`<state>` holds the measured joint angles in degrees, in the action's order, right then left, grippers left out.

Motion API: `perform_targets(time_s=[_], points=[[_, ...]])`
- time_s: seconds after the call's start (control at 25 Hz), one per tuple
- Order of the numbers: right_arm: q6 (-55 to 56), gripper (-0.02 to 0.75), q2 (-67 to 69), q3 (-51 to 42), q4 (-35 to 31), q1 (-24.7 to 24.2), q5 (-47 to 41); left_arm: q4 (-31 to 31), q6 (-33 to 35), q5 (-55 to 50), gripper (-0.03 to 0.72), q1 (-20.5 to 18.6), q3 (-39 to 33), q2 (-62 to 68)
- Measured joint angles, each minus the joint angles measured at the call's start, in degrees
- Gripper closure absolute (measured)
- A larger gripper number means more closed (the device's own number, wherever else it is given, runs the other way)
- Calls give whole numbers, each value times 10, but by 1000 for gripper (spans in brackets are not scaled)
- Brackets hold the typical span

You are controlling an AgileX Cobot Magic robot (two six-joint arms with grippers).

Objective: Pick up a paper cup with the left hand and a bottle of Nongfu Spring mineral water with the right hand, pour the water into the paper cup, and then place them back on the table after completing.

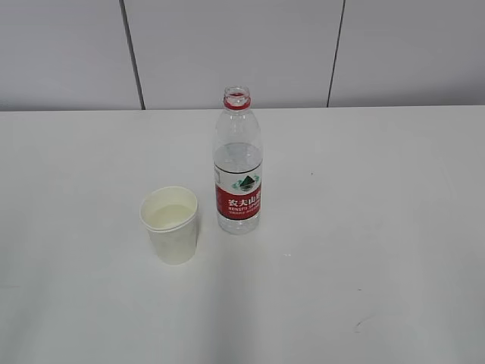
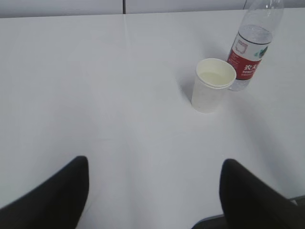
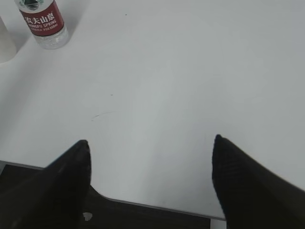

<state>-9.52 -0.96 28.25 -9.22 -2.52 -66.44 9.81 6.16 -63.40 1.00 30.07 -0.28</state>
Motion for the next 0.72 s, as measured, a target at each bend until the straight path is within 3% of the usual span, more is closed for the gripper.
perform_targets(time_s=[0.72], points=[[0, 150, 0, 0, 0, 0, 1, 1, 0, 0, 190, 0, 0, 0]])
